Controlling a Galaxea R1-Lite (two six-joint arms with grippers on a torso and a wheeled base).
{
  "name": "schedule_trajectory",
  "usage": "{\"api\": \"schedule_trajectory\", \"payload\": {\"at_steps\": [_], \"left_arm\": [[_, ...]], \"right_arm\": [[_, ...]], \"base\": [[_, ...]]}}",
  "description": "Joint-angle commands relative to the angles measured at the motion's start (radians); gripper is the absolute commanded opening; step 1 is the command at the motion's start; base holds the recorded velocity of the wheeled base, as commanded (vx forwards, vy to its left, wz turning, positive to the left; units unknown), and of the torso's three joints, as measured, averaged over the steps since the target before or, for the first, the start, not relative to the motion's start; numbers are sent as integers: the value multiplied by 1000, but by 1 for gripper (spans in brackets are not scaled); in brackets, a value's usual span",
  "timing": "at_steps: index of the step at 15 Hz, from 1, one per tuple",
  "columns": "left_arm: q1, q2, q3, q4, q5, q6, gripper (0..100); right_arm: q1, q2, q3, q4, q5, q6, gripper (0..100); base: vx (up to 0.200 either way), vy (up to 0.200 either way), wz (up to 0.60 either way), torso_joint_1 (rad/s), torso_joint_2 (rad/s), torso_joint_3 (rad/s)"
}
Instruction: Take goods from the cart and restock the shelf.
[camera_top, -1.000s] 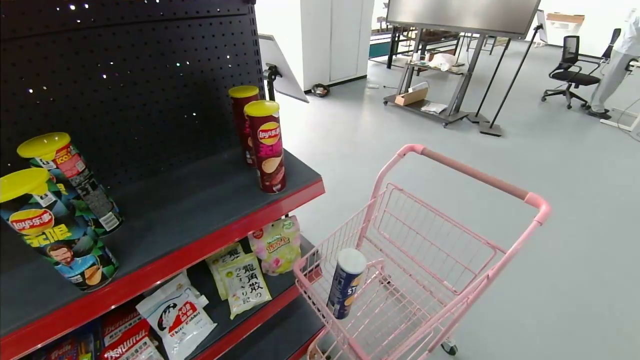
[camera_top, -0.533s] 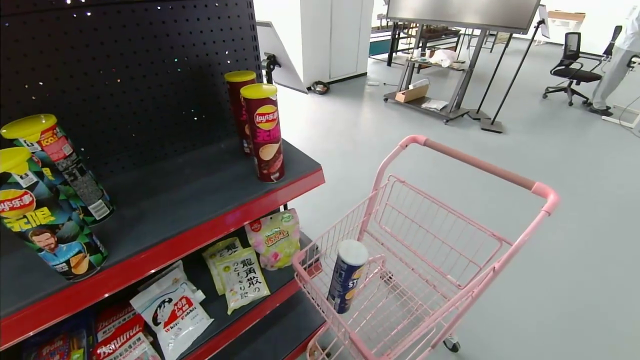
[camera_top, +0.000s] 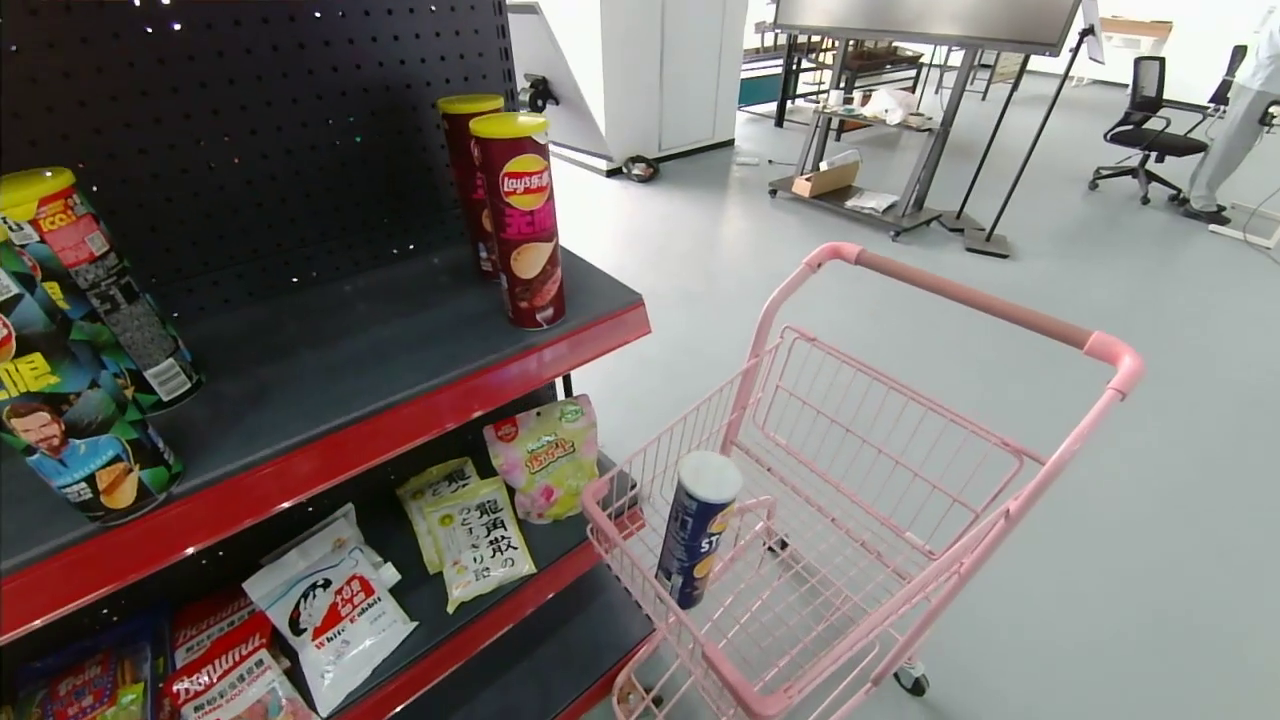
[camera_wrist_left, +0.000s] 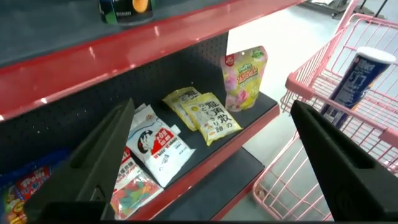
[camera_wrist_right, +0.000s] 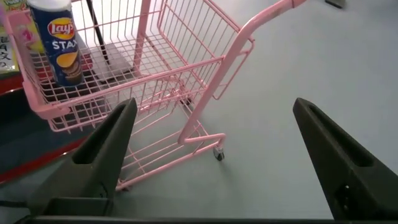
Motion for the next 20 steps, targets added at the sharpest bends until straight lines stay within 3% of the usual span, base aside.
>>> {"api": "schedule_trajectory", "payload": {"at_steps": [1, 4, 5, 6, 9, 10, 14, 17, 20], "left_arm": [[-1, 1, 0, 0, -1, 1, 100], [0, 1, 0, -1, -1, 2, 100], [0, 1, 0, -1, 0, 2, 100], [0, 1, 0, -1, -1, 2, 100], [-1, 1, 0, -1, -1, 2, 100], [-1, 1, 0, -1, -1, 2, 100], [0, 1, 0, -1, 0, 4, 100], [0, 1, 0, -1, -1, 4, 100], [0, 1, 0, -1, -1, 2, 100]], "right_arm": [[0, -1, 15, -1, 1, -1, 100], [2, 16, 22, -19, 1, 1, 100], [5, 88, 22, -102, 9, 6, 100], [13, 190, 20, -205, 29, 47, 100], [95, 666, -23, -688, 118, 331, 100], [95, 792, -52, -758, 152, 332, 100], [168, 1181, -172, -800, 211, 280, 100], [195, 1457, -201, -1070, 273, 242, 100], [276, 1620, -258, -1173, 294, 210, 100]], "base": [[0, 0, 0, -188, 530, 330], [0, 0, 0, -165, 483, 305], [0, 0, 0, -76, 203, 139], [0, 0, 0, -41, 124, 80], [0, 0, 0, -9, 22, 15], [0, 0, 0, 0, 0, 0], [0, 0, 0, 0, 0, 0], [0, 0, 0, 0, 0, 0], [0, 0, 0, 0, 0, 0]]}}
